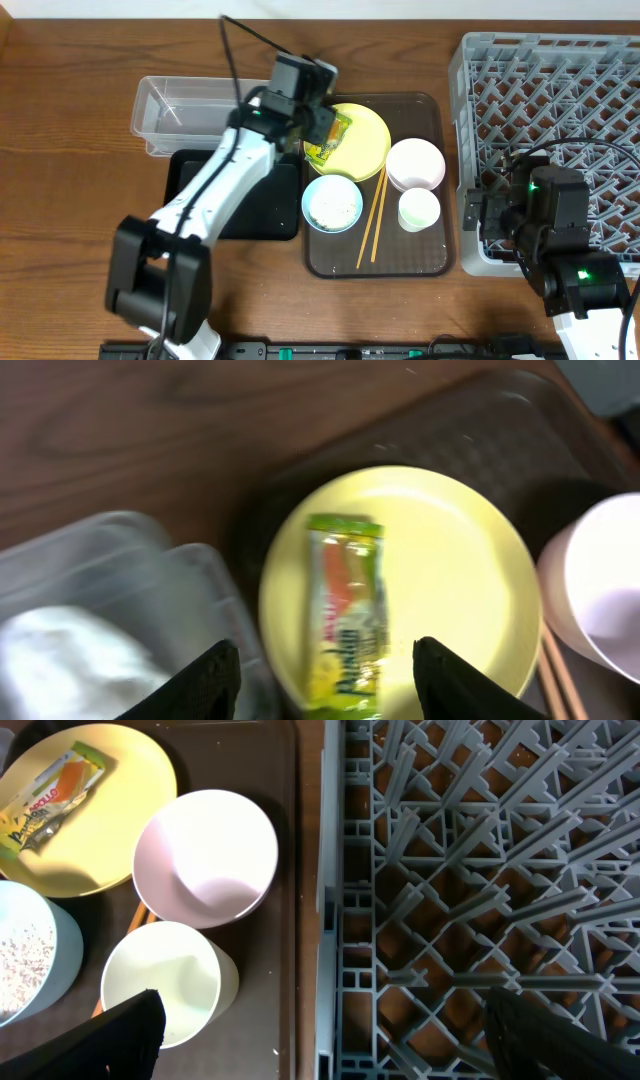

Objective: Sort waste into correct bins and load items into the dishwasher rack

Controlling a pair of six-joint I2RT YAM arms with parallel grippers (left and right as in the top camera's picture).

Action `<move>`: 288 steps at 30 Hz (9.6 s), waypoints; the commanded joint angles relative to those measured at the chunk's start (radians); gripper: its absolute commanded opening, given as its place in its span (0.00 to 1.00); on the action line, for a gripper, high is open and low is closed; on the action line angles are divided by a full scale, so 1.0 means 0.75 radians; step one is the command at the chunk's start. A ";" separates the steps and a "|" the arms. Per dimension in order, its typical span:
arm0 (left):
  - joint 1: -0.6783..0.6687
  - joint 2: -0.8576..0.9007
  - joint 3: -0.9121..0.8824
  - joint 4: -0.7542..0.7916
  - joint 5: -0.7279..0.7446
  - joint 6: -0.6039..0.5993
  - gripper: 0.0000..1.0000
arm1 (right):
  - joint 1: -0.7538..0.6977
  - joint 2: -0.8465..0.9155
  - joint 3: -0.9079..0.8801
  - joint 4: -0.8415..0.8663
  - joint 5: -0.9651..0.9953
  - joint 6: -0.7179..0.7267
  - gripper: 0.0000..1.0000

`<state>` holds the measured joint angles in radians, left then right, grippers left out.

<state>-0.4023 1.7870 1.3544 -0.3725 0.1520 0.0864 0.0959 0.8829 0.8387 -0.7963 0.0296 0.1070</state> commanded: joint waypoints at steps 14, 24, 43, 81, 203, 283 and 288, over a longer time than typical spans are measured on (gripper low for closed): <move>-0.072 0.404 -0.018 0.094 -0.113 0.069 0.55 | 0.004 0.001 0.031 -0.001 -0.006 0.016 0.99; -0.098 0.340 -0.018 0.079 -0.113 0.068 0.06 | 0.004 0.001 0.031 -0.001 -0.006 0.016 0.99; 0.157 -0.101 -0.018 -0.027 -0.365 -0.284 0.06 | 0.004 0.001 0.031 -0.002 -0.006 0.015 0.99; -0.445 -0.045 -0.018 -0.402 -0.213 -0.621 0.84 | 0.004 0.001 0.031 -0.003 -0.006 0.016 0.99; 0.920 0.243 -0.285 -0.702 1.895 -0.445 0.17 | 0.004 0.002 0.031 -0.021 -0.005 0.015 0.99; -0.557 -0.233 -0.237 -0.247 -0.020 -0.236 0.47 | 0.004 0.001 0.031 -0.038 -0.005 0.015 0.99; -0.557 -0.264 -0.238 -0.071 -0.009 -0.301 0.52 | 0.004 0.001 0.031 -0.038 -0.005 0.015 0.99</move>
<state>-0.8257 1.6051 1.1492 -0.4622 0.1501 -0.0967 0.0959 0.8833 0.8425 -0.8230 0.0257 0.1070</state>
